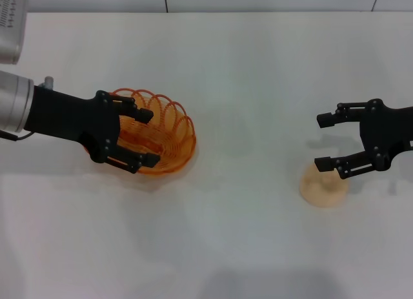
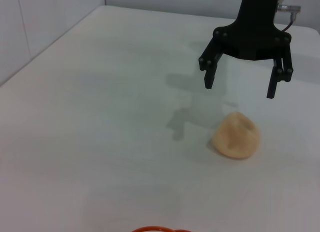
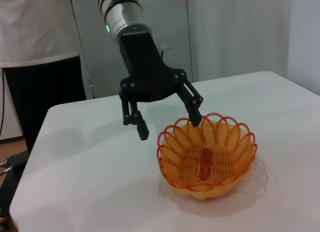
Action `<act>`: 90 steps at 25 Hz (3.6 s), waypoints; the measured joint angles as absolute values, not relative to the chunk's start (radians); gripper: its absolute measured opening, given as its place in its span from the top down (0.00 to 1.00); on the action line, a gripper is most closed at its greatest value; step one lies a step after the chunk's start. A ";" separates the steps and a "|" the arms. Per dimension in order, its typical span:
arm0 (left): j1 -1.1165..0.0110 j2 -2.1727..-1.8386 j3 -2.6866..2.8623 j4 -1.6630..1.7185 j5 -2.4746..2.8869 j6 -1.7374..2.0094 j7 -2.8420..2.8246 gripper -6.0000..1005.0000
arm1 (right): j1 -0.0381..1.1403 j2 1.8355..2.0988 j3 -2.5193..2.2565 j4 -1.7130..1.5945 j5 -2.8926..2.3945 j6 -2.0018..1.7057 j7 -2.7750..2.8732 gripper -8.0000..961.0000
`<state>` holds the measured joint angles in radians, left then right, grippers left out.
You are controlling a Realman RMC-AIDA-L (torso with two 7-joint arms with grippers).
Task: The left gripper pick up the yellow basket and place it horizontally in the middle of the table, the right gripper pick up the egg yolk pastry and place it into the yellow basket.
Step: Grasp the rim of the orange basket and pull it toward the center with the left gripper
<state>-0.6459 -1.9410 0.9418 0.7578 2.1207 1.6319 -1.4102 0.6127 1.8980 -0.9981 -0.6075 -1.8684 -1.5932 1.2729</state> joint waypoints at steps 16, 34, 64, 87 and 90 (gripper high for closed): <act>-0.598 -1.928 0.895 0.758 2.115 1.659 -1.359 0.12 | 0.586 1.898 -0.988 -0.635 -1.861 -1.603 1.264 0.10; -0.542 -1.944 0.871 0.910 2.127 1.680 -1.540 0.12 | 0.564 1.912 -0.988 -0.683 -1.859 -1.605 1.268 0.10; -0.647 -2.011 0.876 1.041 2.603 1.430 -2.333 0.12 | 0.523 1.961 -0.996 -0.729 -1.867 -1.599 1.203 0.10; -0.701 -2.026 0.874 0.864 2.622 1.279 -2.268 0.31 | 0.523 1.964 -0.988 -0.727 -1.860 -1.592 1.200 0.10; -0.699 -2.026 0.875 0.864 2.622 1.279 -2.265 0.43 | 0.522 1.963 -0.988 -0.727 -1.859 -1.593 1.203 0.10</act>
<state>-0.6994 -2.0260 0.8745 0.8636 2.6217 1.2793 -2.2649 0.5218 1.9634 -0.9878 -0.7272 -1.8592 -1.5926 1.2028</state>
